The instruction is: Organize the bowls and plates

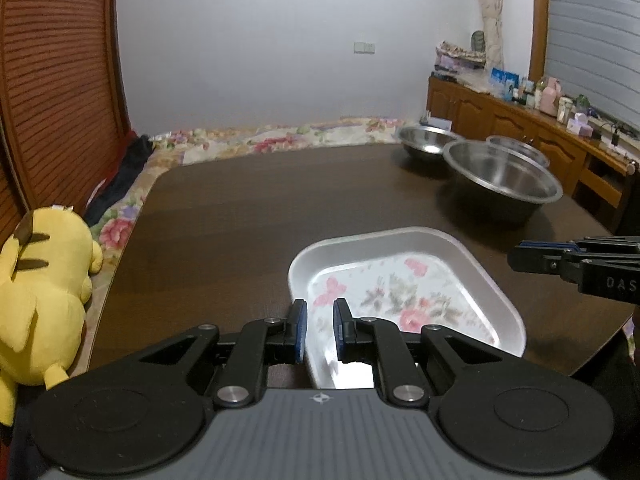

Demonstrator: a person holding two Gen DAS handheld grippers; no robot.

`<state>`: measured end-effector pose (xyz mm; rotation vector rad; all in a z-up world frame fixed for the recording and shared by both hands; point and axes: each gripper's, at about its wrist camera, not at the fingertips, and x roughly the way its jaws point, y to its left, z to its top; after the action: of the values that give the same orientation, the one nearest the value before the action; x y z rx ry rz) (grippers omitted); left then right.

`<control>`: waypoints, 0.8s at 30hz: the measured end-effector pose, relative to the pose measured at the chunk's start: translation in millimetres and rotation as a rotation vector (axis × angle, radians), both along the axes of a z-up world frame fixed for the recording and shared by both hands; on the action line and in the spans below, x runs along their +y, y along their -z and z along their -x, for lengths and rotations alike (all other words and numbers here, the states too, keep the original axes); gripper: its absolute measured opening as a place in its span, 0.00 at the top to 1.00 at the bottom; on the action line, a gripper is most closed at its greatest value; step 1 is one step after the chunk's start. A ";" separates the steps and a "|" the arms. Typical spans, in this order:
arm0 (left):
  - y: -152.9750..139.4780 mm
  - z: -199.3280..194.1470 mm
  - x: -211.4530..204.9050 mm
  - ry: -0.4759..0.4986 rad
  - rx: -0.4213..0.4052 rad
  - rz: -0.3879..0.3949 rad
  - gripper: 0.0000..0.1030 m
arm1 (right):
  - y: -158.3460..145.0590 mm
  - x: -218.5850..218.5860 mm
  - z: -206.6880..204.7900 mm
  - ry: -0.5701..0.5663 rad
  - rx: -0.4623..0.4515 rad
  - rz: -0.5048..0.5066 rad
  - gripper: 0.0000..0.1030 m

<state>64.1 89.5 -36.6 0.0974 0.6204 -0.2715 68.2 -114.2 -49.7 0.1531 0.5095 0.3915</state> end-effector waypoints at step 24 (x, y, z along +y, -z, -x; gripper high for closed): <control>-27.2 -68.5 -126.7 0.163 -0.089 0.047 0.58 | -19.3 -119.0 -29.5 0.289 -0.145 0.089 0.68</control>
<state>132.7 -37.1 -9.4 0.1142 0.5176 -0.4370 97.7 -233.1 -30.4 0.1094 0.3540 0.0963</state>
